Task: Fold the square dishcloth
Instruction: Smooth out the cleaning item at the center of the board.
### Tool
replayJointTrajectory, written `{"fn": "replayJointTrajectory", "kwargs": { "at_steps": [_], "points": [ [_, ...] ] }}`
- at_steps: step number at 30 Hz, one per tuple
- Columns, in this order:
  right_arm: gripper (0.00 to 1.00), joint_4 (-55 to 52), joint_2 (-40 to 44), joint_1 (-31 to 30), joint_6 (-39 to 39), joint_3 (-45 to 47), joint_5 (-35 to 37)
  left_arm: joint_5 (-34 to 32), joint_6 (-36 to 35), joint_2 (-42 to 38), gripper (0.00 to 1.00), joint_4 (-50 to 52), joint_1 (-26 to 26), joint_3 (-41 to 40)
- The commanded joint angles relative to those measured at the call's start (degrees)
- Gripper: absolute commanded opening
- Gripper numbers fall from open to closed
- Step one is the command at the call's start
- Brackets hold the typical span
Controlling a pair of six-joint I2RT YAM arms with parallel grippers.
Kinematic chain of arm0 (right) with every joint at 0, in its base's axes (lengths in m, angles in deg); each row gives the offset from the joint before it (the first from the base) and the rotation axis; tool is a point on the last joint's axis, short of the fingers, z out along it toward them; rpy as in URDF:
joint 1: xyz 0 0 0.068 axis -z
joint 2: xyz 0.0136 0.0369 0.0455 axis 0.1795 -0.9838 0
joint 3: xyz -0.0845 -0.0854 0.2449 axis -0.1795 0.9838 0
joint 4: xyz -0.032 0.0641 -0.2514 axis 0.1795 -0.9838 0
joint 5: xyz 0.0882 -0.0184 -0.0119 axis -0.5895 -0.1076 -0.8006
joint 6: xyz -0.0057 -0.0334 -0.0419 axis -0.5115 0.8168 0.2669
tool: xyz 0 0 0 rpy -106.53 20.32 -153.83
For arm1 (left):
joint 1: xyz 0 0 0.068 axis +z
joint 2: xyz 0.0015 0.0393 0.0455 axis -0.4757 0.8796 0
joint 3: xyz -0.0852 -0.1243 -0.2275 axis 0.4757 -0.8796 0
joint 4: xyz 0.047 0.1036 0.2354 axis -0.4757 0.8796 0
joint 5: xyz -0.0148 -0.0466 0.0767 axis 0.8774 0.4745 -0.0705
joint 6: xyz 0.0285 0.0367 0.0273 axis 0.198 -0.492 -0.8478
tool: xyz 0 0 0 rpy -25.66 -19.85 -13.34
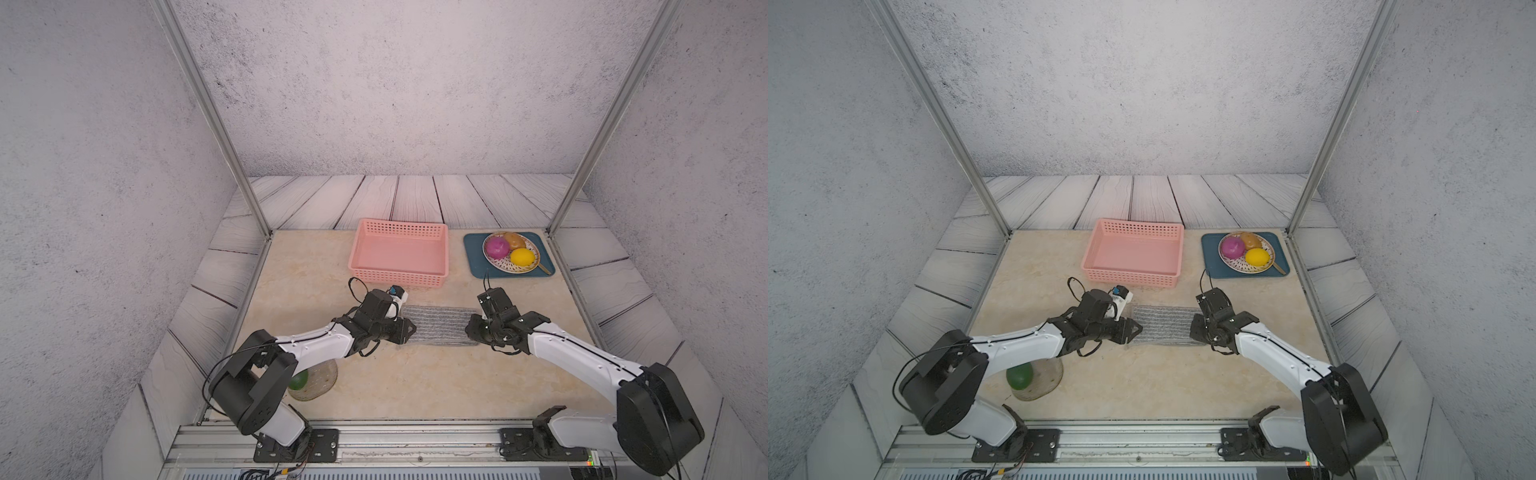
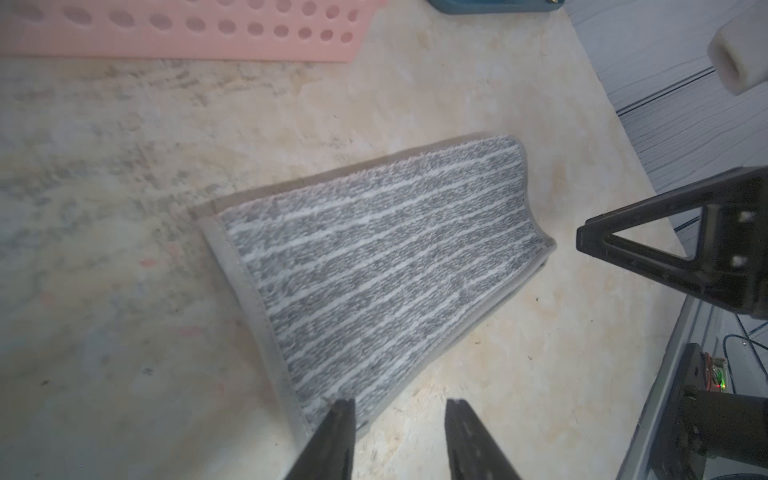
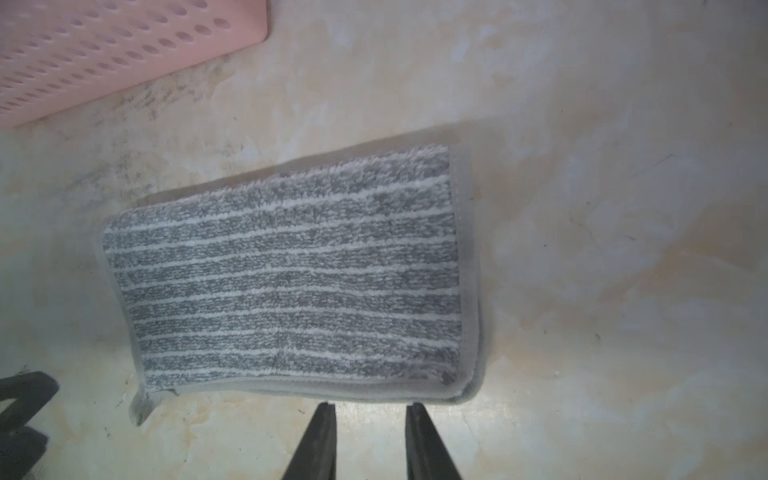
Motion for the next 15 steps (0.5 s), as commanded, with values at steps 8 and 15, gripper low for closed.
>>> {"fn": "replayJointTrajectory", "kwargs": {
  "at_steps": [8,15],
  "points": [
    [0.24,3.95,-8.45,-0.08,-2.61,1.48,0.94,0.92,0.3,9.12,0.38,-1.42,-0.01,4.33],
    [0.24,4.46,-10.56,0.0,-2.77,3.28,2.93,-0.28,1.38,11.68,0.27,-1.35,0.66,2.16]
  ]
}}
